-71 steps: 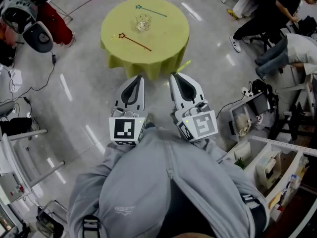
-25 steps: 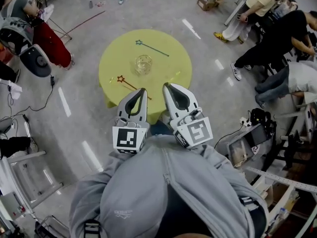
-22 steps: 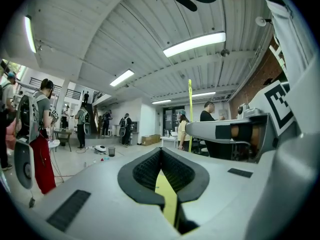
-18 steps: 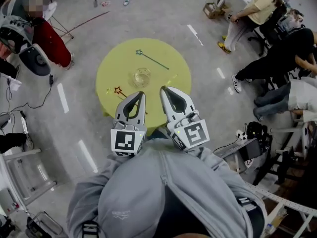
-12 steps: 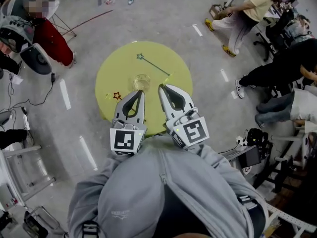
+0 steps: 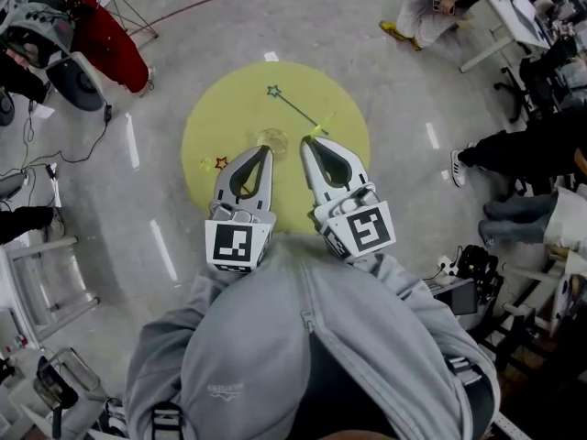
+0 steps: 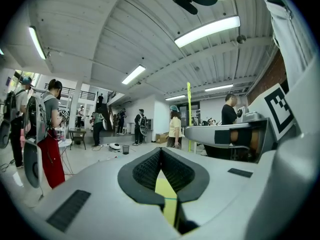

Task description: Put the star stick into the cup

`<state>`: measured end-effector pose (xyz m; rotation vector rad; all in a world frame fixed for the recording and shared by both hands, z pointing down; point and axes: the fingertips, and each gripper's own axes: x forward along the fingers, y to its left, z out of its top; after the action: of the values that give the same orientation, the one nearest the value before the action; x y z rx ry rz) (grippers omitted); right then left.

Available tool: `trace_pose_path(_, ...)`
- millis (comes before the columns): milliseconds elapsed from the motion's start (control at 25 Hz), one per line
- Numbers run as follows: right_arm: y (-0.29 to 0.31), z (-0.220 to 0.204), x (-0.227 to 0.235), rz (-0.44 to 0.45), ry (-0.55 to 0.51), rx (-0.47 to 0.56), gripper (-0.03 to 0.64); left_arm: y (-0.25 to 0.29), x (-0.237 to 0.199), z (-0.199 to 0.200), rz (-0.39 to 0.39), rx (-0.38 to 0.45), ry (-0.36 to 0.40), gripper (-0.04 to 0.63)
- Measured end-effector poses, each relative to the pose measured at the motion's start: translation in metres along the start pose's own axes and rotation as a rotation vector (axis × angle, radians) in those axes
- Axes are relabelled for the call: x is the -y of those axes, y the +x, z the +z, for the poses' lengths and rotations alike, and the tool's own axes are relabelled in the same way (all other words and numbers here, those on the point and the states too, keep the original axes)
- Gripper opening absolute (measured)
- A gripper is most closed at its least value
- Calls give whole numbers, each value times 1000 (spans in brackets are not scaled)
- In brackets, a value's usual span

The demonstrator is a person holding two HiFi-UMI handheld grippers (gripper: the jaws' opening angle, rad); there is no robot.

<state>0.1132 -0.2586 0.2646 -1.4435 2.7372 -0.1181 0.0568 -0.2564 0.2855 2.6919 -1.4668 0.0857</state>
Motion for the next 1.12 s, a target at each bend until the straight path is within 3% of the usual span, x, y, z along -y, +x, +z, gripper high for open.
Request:
trace_pose_path(680, 46, 0, -5, -28, 32, -3, 35, 12, -38, 1, -31, -46, 0, 17)
trace_pose_path(1120, 67, -45, 20, -52, 43, -63, 34, 43, -45, -39, -56, -99, -22, 17)
